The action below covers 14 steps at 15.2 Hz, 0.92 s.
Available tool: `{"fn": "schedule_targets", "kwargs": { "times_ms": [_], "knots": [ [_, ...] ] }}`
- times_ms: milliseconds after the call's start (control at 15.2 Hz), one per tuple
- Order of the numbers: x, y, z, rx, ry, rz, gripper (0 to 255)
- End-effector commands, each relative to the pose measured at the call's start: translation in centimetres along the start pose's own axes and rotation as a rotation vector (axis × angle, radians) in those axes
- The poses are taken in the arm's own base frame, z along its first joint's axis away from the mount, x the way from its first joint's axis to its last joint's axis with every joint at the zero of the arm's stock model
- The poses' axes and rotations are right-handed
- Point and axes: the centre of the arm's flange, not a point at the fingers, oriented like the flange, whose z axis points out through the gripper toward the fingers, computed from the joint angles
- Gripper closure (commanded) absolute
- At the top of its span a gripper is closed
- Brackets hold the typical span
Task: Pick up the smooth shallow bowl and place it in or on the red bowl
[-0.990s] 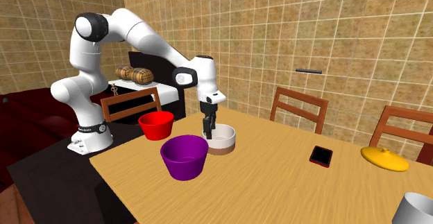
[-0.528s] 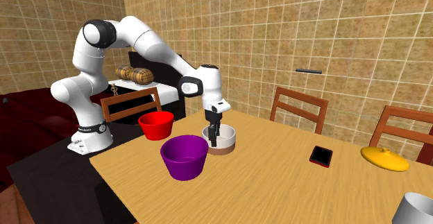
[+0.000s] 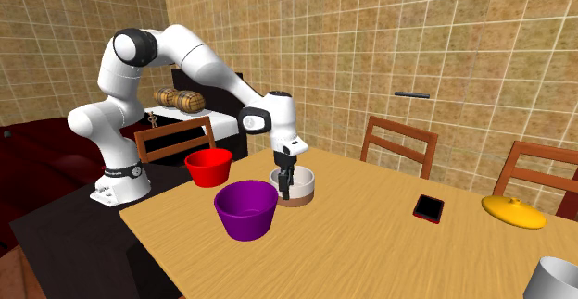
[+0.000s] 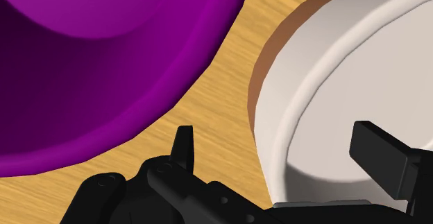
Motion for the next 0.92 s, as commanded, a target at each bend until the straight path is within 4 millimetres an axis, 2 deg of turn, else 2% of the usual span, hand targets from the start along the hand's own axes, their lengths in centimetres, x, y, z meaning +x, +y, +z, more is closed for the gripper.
{"fn": "schedule_targets", "kwargs": {
  "times_ms": [0, 66, 660, 858],
  "knots": [
    [0.0, 0.0, 0.0, 0.000, 0.000, 0.000, 0],
    [0.0, 0.0, 0.0, 0.000, 0.000, 0.000, 255],
    [0.0, 0.0, 0.0, 0.000, 0.000, 0.000, 255],
    [0.1, 0.0, -1.6, 0.000, 0.000, 0.000, 255]
  ]
}}
